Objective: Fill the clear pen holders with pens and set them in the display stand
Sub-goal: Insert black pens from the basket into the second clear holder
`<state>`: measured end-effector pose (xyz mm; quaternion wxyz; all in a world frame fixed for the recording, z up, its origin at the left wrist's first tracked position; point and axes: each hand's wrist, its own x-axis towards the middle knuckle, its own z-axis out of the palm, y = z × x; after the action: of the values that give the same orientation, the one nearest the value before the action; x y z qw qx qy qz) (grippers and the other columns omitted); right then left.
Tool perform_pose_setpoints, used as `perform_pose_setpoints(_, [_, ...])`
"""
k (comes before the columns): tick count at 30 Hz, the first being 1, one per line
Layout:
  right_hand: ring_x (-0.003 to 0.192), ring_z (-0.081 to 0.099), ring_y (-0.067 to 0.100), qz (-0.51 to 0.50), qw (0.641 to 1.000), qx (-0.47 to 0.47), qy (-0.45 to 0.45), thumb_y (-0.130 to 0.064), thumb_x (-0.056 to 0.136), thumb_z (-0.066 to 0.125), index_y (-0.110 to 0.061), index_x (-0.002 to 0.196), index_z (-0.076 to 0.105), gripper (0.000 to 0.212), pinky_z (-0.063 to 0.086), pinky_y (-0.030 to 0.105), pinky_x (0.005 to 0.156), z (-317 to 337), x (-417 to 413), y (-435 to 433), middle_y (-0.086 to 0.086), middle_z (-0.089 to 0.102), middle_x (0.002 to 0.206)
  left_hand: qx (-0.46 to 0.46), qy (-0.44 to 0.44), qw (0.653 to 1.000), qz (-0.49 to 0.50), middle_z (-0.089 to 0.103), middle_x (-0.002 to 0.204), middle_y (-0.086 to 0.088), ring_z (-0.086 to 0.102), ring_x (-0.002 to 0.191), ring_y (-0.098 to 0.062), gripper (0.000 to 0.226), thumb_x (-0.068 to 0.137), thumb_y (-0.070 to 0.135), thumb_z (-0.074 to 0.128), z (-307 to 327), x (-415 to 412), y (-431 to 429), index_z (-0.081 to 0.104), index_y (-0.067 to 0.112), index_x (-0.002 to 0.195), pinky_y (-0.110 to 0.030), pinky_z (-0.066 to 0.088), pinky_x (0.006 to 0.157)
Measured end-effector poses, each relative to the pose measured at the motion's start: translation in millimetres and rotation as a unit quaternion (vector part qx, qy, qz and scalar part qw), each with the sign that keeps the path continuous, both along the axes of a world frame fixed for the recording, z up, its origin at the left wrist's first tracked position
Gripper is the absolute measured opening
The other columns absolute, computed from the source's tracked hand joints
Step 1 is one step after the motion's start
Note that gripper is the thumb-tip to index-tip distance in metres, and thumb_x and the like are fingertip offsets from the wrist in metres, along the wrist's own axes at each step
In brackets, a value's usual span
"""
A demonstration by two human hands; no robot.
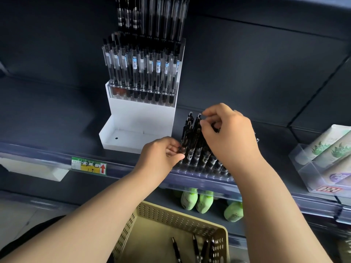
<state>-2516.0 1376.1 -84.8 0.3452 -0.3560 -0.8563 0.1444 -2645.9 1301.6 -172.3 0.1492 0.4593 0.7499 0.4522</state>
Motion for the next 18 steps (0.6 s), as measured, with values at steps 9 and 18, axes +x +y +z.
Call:
perform_pose_setpoints(9, [0.076,0.056,0.026,0.048,0.994,0.084,-0.047,-0.011,0.081,0.063,-0.012,0.097,0.065,0.017,0.048,0.042,0.068,-34.5,32.4,-53.3,-0.003,0.067,0.077,-0.025,0.078,0.996,-0.016,0.061,0.085,0.016,0.055,0.075,0.001,0.017,0.085,0.014,0.061,-7.4,3.1,-39.8,0.065,0.026,0.097,-0.002,0.038,0.066])
perform_pose_setpoints(18, [0.101,0.058,0.025,-0.011,0.922,-0.189,-0.338,-0.026,0.087,0.05,-0.022,0.119,0.054,0.032,0.047,0.033,0.083,-145.8,70.0,-89.6,0.001,0.065,0.108,-0.206,0.226,0.944,-0.121,0.057,0.117,0.008,0.056,0.1,-0.017,0.027,0.091,0.026,0.051,-59.8,28.6,-70.6,0.057,0.031,0.117,-0.028,0.045,0.075])
